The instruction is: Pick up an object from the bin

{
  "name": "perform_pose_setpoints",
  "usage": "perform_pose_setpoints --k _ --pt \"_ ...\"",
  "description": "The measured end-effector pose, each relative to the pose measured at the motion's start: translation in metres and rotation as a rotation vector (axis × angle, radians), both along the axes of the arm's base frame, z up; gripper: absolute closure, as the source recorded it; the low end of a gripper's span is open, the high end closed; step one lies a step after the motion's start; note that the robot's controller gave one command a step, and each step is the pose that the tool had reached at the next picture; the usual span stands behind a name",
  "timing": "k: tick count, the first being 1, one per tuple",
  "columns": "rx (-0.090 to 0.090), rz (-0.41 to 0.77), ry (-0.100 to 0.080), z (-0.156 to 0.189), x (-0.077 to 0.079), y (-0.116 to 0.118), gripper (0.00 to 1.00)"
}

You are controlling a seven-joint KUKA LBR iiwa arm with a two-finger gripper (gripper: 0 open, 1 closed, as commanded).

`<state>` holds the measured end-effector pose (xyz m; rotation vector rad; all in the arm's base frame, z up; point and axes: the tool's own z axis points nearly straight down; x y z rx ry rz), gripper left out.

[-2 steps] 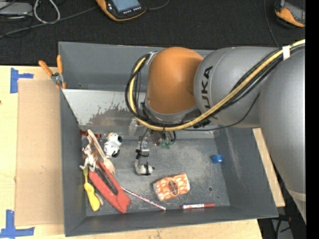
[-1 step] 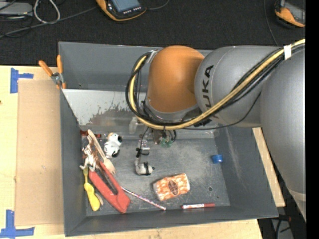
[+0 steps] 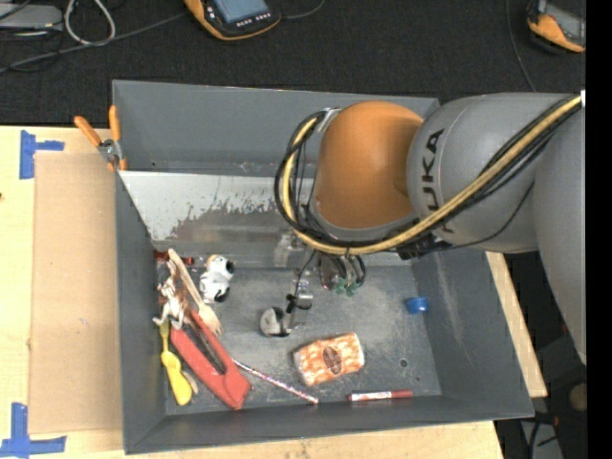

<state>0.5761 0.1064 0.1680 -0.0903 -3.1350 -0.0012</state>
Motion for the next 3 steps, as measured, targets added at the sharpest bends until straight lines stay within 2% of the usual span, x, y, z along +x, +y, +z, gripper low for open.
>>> perform_pose_setpoints --k 1,2,3 --pt "0.001 -0.055 -0.001 0.009 -0.005 -0.032 0.0" --pt "0.001 -0.037 -0.002 -0.056 -0.008 -0.06 0.0" --pt "-0.001 -0.019 -0.001 -0.086 -0.024 -0.068 0.0"
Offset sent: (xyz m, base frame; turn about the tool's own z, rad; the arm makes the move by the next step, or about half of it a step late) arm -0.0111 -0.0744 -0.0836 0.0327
